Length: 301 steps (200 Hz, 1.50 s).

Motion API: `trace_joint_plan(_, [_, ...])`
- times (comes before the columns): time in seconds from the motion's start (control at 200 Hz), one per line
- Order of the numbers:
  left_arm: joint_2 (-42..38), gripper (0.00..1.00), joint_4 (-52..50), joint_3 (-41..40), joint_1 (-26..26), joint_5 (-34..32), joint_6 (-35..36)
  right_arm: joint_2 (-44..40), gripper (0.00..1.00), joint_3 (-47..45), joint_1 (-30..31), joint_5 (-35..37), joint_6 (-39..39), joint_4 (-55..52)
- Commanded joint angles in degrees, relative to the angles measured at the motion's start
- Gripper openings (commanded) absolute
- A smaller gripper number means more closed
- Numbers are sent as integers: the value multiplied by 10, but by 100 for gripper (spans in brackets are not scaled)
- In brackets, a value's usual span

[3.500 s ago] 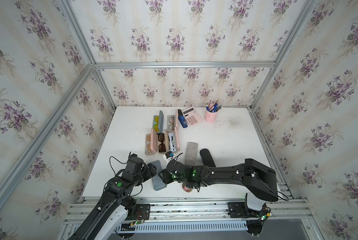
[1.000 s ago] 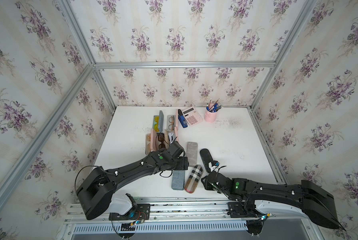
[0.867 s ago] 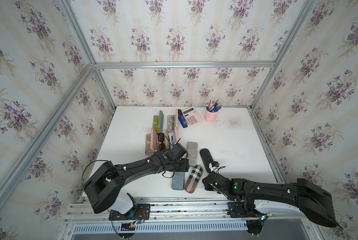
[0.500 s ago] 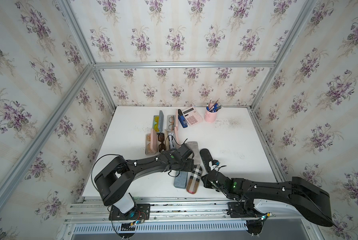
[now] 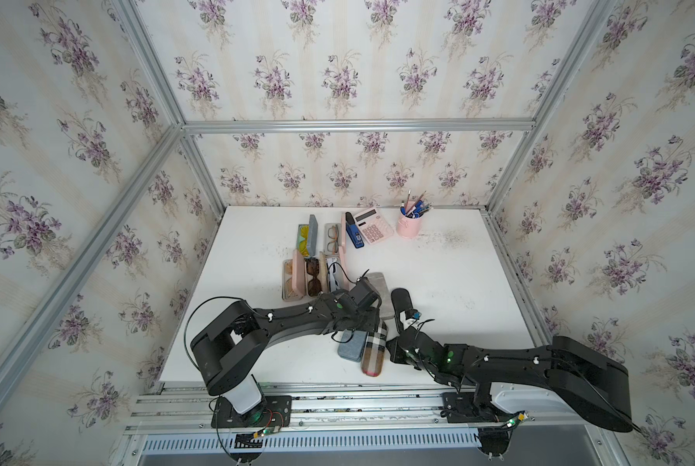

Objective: Close the glasses case
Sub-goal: Adjust the glasses case at the center of the board.

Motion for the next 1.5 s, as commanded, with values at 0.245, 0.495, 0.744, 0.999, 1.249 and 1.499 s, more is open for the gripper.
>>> trace_joint_plan(0.245, [-8, 66, -32, -27, 2, 49, -19, -4, 17, 27, 1, -14, -5, -2])
trace_joint_plan(0.495, [-89, 83, -73, -43, 19, 5, -20, -57, 21, 42, -9, 6, -22, -78])
trace_joint_plan(0.744, [-198, 100, -127, -46, 53, -13, -7, -113, 25, 70, -21, 25, -44, -152])
trace_joint_plan(0.999, [-282, 100, -146, -82, 178, 44, 26, -122, 29, 115, -50, 10, -94, -178])
trace_joint_plan(1.249, [-304, 100, -143, -79, 310, 104, 67, -34, 35, 208, -89, -61, -185, -130])
trace_joint_plan(1.499, [-234, 99, -106, -32, 359, 161, 82, 94, 41, 302, -154, -158, -234, -74])
